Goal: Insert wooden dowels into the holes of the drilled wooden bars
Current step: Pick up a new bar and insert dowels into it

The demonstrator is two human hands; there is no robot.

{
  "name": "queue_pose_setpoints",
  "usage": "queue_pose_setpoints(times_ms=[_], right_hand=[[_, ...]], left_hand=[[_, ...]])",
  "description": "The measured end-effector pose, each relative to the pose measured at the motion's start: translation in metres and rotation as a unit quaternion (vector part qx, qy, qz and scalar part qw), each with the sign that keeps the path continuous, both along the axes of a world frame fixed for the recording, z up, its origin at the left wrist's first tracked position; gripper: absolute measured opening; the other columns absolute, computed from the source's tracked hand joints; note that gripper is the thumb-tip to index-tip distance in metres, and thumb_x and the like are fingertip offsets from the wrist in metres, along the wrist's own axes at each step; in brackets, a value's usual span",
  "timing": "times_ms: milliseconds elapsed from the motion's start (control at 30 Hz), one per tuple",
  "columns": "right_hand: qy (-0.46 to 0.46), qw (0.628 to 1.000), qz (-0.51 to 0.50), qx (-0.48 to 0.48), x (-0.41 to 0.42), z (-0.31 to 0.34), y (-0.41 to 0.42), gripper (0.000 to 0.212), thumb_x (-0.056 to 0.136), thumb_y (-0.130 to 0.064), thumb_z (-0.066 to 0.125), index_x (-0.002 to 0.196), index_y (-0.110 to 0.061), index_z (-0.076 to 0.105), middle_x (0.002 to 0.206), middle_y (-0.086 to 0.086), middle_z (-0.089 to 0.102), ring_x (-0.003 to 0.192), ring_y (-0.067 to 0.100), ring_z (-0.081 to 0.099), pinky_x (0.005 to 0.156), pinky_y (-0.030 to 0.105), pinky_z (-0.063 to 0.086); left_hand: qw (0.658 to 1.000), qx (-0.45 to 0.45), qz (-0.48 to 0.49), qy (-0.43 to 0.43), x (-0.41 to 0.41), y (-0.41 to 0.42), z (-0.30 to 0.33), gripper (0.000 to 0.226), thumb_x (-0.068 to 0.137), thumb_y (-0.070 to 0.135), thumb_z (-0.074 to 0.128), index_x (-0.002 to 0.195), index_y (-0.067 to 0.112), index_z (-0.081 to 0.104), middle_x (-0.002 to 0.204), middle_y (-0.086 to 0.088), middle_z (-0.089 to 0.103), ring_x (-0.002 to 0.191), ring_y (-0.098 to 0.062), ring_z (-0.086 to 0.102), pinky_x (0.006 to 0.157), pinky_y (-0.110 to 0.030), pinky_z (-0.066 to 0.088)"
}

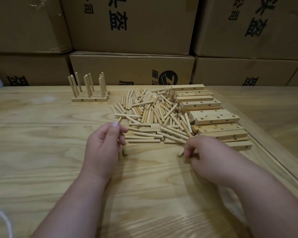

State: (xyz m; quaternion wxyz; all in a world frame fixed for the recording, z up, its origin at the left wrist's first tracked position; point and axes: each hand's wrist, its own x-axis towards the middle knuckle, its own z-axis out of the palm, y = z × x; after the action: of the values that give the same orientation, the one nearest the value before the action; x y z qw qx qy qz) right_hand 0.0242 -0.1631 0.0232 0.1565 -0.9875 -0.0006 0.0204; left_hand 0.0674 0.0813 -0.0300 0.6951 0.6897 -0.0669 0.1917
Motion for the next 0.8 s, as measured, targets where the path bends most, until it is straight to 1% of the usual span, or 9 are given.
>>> queue_pose_setpoints(times_ms=[167,300,433,467,533,600,633,733,800], right_hand=[[-0.04,0.99,0.121,0.062,-0.002,-0.009,0.019,0.019,0.089,-0.027,0.068,0.09,-0.043,0.057,0.1,-0.024,0.055,0.09,-0.006,0.052,0.073,0.014,0.042],[-0.007,0.995,0.101,0.006,-0.001,-0.005,0.003,0.026,0.08,-0.028,0.064,0.097,-0.046,0.054,0.106,-0.024,0.05,0.1,-0.001,0.051,0.087,0.026,0.05],[0.007,0.997,0.071,-0.011,0.002,-0.006,-0.007,0.024,0.081,-0.028,0.068,0.09,-0.048,0.056,0.103,-0.023,0.054,0.09,-0.001,0.053,0.078,0.024,0.05],[-0.001,0.997,0.08,0.002,0.004,-0.009,-0.006,0.023,0.082,-0.032,0.072,0.09,-0.048,0.057,0.1,-0.024,0.055,0.09,-0.003,0.053,0.075,0.02,0.048],[-0.028,0.992,0.105,0.061,0.006,-0.016,0.0,0.021,0.081,-0.039,0.077,0.091,-0.048,0.06,0.094,-0.028,0.057,0.089,-0.008,0.054,0.07,0.011,0.04],[-0.09,0.979,0.117,0.144,0.011,-0.026,0.01,0.019,0.083,-0.039,0.077,0.092,-0.046,0.061,0.092,-0.027,0.059,0.092,-0.011,0.053,0.068,0.009,0.038],[-0.127,0.968,0.115,0.185,0.013,-0.031,0.016,0.017,0.084,-0.038,0.076,0.092,-0.043,0.062,0.093,-0.025,0.059,0.093,-0.009,0.054,0.07,0.01,0.04],[-0.217,0.927,0.117,0.282,0.02,-0.039,0.037,0.014,0.084,-0.026,0.079,0.089,-0.032,0.067,0.092,-0.017,0.062,0.087,0.004,0.058,0.075,0.023,0.049],[-0.251,0.906,0.141,0.31,0.025,-0.042,0.048,0.013,0.084,-0.019,0.08,0.09,-0.023,0.069,0.096,-0.015,0.067,0.086,0.007,0.06,0.076,0.022,0.049]], left_hand=[[0.999,0.048,-0.011,-0.022,-0.005,-0.005,-0.001,0.036,0.09,0.054,0.051,0.08,0.027,0.072,0.063,0.003,0.06,0.052,-0.009,0.049,0.052,-0.02,0.042],[0.998,0.051,-0.013,-0.024,-0.007,-0.006,0.001,0.038,0.088,0.056,0.052,0.08,0.024,0.072,0.063,0.002,0.06,0.053,-0.009,0.049,0.054,-0.023,0.043],[0.999,0.01,-0.035,-0.019,-0.011,-0.017,0.003,0.029,0.09,0.047,0.056,0.082,0.025,0.074,0.067,0.002,0.064,0.057,-0.011,0.053,0.055,-0.02,0.044],[0.999,-0.02,-0.046,-0.004,-0.011,-0.023,0.004,0.023,0.09,0.042,0.057,0.083,0.028,0.074,0.071,0.003,0.066,0.062,-0.011,0.057,0.057,-0.021,0.046],[0.996,-0.065,-0.058,0.024,-0.01,-0.031,0.005,0.016,0.087,0.035,0.059,0.089,0.033,0.074,0.087,0.007,0.071,0.084,-0.011,0.066,0.074,-0.026,0.053],[0.99,-0.116,-0.066,0.04,-0.008,-0.031,0.006,0.021,0.084,0.032,0.062,0.103,0.034,0.071,0.107,0.006,0.072,0.108,-0.012,0.067,0.094,-0.033,0.053],[0.985,-0.148,-0.074,0.053,-0.007,-0.03,0.008,0.028,0.084,0.032,0.063,0.111,0.033,0.068,0.114,0.005,0.071,0.115,-0.014,0.066,0.098,-0.036,0.052],[0.958,-0.225,-0.137,0.113,-0.007,-0.029,0.009,0.041,0.086,0.027,0.068,0.127,0.027,0.061,0.124,-0.004,0.072,0.114,-0.024,0.07,0.094,-0.04,0.056],[0.95,-0.209,-0.186,0.141,-0.01,-0.033,0.01,0.038,0.094,0.016,0.066,0.131,0.019,0.058,0.121,-0.012,0.073,0.109,-0.03,0.072,0.085,-0.037,0.06]])
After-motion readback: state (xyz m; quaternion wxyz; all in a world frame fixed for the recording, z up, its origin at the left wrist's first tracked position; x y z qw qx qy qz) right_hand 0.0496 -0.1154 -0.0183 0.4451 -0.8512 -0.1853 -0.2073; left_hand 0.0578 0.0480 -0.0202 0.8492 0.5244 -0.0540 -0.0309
